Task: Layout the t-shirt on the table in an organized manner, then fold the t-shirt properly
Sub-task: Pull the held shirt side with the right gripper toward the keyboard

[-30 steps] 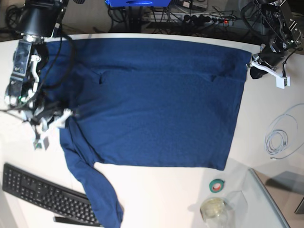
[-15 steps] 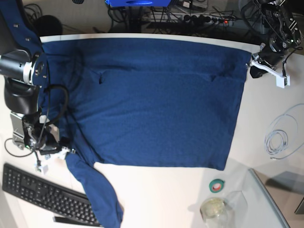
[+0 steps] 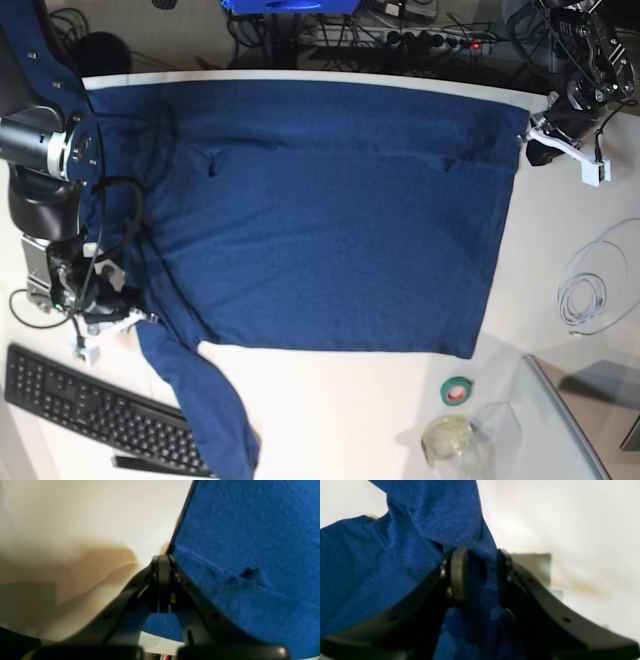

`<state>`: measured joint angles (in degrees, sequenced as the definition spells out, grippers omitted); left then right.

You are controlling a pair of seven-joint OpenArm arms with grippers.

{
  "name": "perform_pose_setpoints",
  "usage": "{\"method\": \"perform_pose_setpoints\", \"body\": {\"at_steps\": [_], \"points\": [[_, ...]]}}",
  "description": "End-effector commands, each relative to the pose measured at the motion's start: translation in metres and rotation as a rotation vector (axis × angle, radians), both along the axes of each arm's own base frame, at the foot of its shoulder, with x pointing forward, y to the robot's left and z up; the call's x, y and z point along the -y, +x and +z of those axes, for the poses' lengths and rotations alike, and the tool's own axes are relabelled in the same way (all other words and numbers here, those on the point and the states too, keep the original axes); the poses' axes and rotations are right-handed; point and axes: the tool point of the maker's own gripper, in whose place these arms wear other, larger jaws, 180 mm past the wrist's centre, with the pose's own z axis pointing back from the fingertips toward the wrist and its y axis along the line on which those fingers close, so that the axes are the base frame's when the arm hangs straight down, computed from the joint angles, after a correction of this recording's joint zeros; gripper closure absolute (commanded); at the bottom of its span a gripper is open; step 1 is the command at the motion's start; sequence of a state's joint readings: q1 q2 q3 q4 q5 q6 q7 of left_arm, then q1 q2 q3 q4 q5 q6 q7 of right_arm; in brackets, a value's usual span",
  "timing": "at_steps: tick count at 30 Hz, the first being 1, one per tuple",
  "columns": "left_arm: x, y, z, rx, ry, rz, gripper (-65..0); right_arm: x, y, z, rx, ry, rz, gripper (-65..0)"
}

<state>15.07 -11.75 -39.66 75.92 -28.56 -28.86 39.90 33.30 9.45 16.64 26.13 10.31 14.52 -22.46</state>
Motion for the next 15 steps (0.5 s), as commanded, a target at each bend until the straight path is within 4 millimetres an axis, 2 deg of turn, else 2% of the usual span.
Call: {"method": "perform_pose_setpoints", "body": {"at_steps": [1,6,11,13,15], "points": [[-0.008,0.009,0.012,0.041,0.021,-0.004,0.0,0.006,0.02,0.021,0.064,-0.005,-0.008,-18.8],[-0.008,0.008,0.011,0.039,0.021,-0.004,0.0,0.007,0.022,0.022,0.08,-0.007,-0.015,-26.7],[-0.008,0.007,0.011,0.038,0.023,-0.005,0.0,0.006,0.015,0.009,0.066,0.004,-0.031,-26.3],[-0.008,0.007,0.011,0.038,0.023,-0.005,0.0,0.006,0.017,0.01,0.08,0.002,-0.034,-23.3],[-0.008,0.007,0.011,0.036,0.023,-0.005,0.0,0.006,0.017,0.01,0.081,0.001,-0.035,-15.5]]}}
